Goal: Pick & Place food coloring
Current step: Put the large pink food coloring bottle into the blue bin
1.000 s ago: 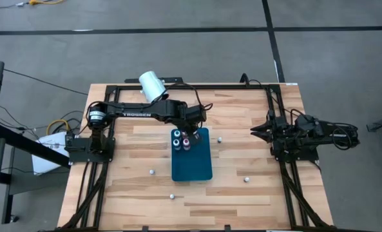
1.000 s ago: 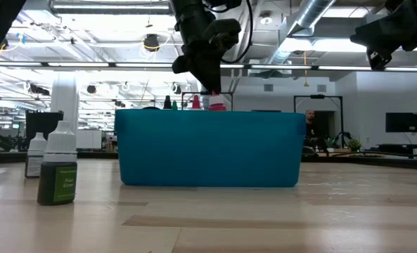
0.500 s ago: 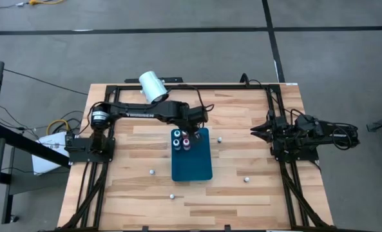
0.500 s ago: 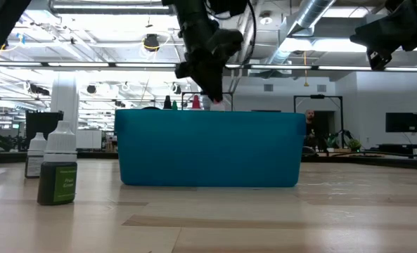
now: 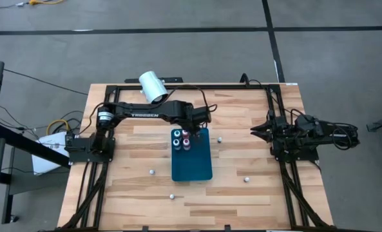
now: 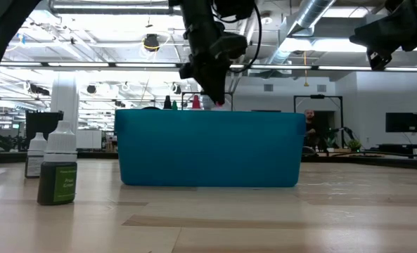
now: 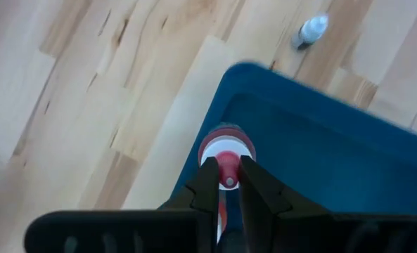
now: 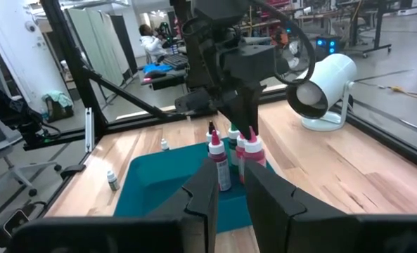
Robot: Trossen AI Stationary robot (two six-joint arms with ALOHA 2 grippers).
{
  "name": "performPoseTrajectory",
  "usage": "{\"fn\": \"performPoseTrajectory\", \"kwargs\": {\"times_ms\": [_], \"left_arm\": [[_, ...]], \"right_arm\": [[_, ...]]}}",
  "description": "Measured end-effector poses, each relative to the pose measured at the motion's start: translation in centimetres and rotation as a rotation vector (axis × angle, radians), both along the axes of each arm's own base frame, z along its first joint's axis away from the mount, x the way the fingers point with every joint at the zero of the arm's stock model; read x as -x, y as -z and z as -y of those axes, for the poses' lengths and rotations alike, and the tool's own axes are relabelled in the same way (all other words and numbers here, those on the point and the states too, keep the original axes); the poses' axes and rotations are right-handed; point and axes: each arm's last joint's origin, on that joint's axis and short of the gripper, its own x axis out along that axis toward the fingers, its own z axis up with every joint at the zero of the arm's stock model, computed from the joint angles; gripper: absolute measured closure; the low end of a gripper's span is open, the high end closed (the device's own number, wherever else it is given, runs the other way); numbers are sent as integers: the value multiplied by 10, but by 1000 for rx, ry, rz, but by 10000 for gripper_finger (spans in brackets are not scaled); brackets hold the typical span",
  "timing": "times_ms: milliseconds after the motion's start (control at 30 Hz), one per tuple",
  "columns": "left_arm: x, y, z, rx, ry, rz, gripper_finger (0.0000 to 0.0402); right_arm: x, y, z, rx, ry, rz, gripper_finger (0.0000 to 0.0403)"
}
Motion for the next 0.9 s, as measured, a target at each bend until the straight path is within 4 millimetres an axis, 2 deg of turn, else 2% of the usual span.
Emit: {"fn": "performPoseTrajectory", "kwargs": {"times_ms": [300, 900], "left_arm": [[4, 2, 1, 3, 3, -41, 374], [3, 2, 0, 11, 6, -37, 323]], "right_arm": [[0, 0, 0, -1, 1, -1, 343], [0, 0, 0, -2, 1, -1, 343]]}}
